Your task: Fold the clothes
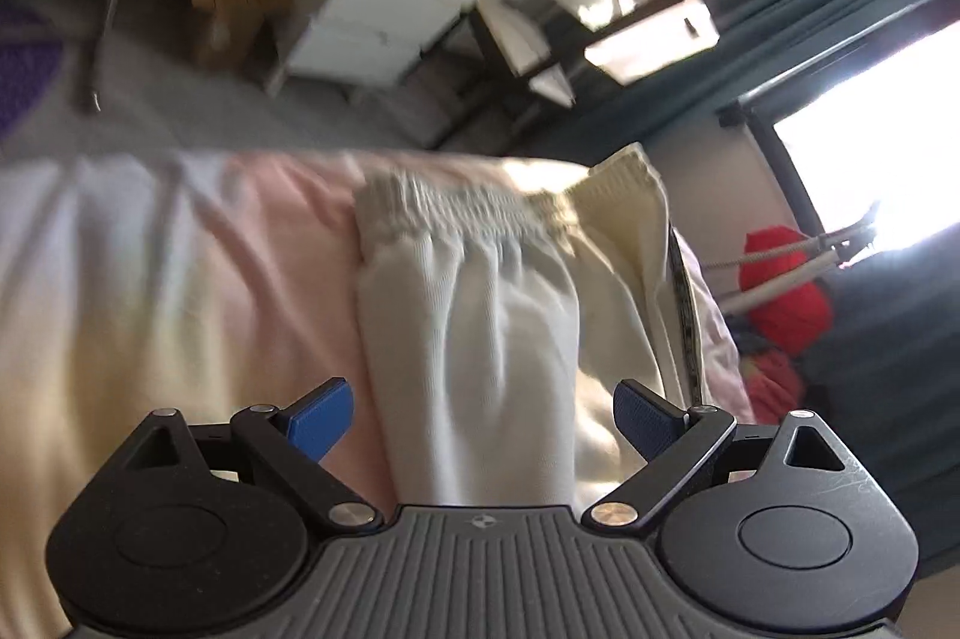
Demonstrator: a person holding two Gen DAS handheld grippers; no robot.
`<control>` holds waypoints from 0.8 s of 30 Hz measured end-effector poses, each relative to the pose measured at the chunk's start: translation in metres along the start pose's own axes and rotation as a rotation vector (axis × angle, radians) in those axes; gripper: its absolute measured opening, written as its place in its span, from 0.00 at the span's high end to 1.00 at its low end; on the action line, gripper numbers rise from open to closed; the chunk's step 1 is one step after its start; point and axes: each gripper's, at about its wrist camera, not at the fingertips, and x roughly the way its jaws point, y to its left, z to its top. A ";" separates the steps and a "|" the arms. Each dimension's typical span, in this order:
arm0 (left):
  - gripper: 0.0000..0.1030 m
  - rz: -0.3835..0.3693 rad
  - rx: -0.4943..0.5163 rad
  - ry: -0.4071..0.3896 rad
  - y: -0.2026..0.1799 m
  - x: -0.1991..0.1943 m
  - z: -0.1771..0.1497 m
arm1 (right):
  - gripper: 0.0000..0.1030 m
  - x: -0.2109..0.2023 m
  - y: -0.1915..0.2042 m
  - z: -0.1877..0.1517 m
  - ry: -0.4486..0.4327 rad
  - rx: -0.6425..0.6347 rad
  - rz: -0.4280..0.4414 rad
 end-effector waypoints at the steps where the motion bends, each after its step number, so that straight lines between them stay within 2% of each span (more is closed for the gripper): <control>1: 0.08 0.009 -0.024 0.018 0.005 0.006 0.002 | 0.36 -0.001 -0.009 0.002 0.005 0.060 -0.006; 5: 0.10 -0.016 -0.144 0.033 0.027 0.020 0.012 | 0.34 0.003 -0.038 0.004 0.032 0.239 -0.037; 9: 0.11 -0.060 -0.164 0.003 0.034 0.025 0.017 | 0.35 0.020 -0.056 -0.005 0.133 0.397 0.009; 13: 0.32 -0.082 -0.158 -0.015 0.034 0.032 0.015 | 0.37 0.038 -0.058 -0.018 0.228 0.502 0.108; 14: 0.37 -0.083 -0.162 -0.016 0.034 0.034 0.015 | 0.47 0.044 -0.056 -0.020 0.252 0.511 0.133; 15: 0.46 -0.087 -0.157 -0.020 0.034 0.035 0.014 | 0.53 0.050 -0.054 -0.023 0.277 0.521 0.158; 18: 0.70 -0.100 -0.134 -0.032 0.032 0.036 0.012 | 0.59 0.059 -0.040 -0.020 0.267 0.432 0.166; 19: 0.75 -0.104 -0.126 -0.037 0.031 0.036 0.011 | 0.66 0.062 -0.035 -0.019 0.268 0.398 0.178; 20: 0.77 -0.109 -0.118 -0.041 0.030 0.036 0.011 | 0.85 0.065 -0.030 -0.017 0.280 0.362 0.169; 21: 0.81 -0.113 -0.110 -0.045 0.029 0.037 0.010 | 0.90 0.066 -0.026 -0.016 0.274 0.321 0.139; 24: 0.87 -0.154 -0.084 -0.075 0.026 0.026 0.006 | 0.94 0.061 -0.022 -0.013 0.237 0.293 0.131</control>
